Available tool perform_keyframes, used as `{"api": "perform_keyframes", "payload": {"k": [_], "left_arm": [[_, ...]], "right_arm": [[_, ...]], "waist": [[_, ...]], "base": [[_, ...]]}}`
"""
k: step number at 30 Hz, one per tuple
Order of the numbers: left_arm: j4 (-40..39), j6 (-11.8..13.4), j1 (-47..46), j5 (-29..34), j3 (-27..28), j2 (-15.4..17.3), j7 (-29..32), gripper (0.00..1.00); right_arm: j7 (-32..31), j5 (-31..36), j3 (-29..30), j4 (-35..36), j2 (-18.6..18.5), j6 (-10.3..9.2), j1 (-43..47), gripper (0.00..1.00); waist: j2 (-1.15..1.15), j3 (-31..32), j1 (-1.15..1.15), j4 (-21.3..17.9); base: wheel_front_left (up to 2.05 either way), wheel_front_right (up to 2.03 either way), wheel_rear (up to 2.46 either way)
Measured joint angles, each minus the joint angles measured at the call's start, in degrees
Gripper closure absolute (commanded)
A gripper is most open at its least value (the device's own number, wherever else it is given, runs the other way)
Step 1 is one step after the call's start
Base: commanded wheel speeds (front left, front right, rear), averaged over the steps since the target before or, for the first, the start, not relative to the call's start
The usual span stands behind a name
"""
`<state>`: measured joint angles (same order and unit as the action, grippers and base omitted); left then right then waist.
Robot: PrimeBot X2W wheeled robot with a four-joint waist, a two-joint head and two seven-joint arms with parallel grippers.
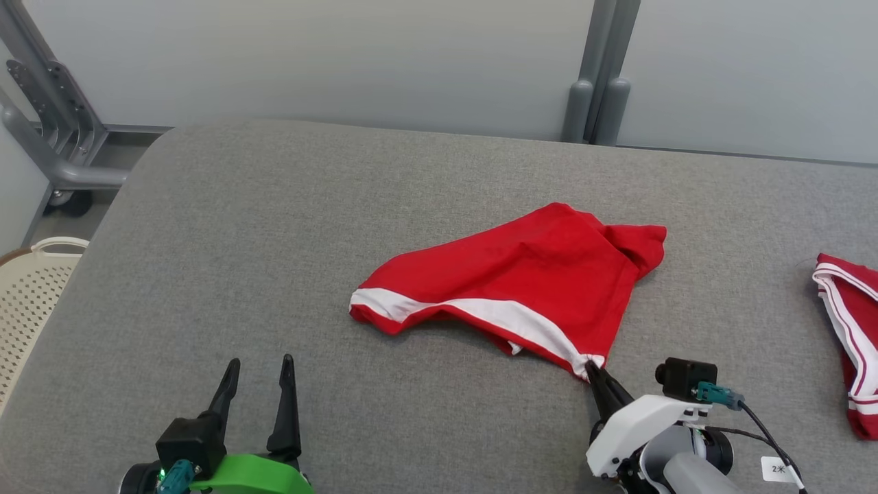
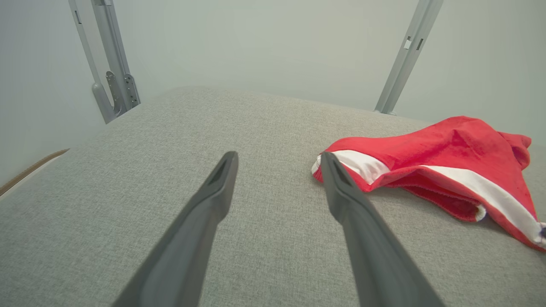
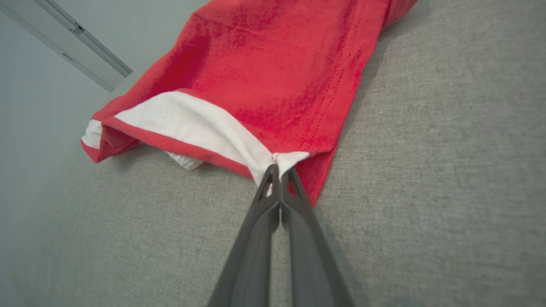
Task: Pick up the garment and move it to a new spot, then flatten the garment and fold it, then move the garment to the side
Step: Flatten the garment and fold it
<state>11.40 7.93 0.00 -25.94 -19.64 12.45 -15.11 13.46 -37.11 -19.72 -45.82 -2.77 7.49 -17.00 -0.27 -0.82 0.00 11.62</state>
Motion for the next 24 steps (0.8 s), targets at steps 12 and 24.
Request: {"api": "perform_keyframes", "payload": {"k": [12, 24], "left_arm": [[0.1, -0.3, 0.3, -0.3, -1.1, -0.5, 0.0, 0.0], [4.3, -4.5, -0.7, -2.0, -6.0, -2.6, 3.5, 0.0]], "right_arm": [[0.2, 3.7, 4.9, 9.0, -4.1, 0.0, 5.1, 1.0], [-7.9, 9.2, 13.7, 20.7, -8.1, 0.0, 12.4, 1.0]], "waist": [[0.0, 0.6, 0.0, -2.4], [0.0, 0.6, 0.0, -6.1]], "base": [[0.0, 0.0, 0.0], [0.0, 0.0, 0.0]]}}
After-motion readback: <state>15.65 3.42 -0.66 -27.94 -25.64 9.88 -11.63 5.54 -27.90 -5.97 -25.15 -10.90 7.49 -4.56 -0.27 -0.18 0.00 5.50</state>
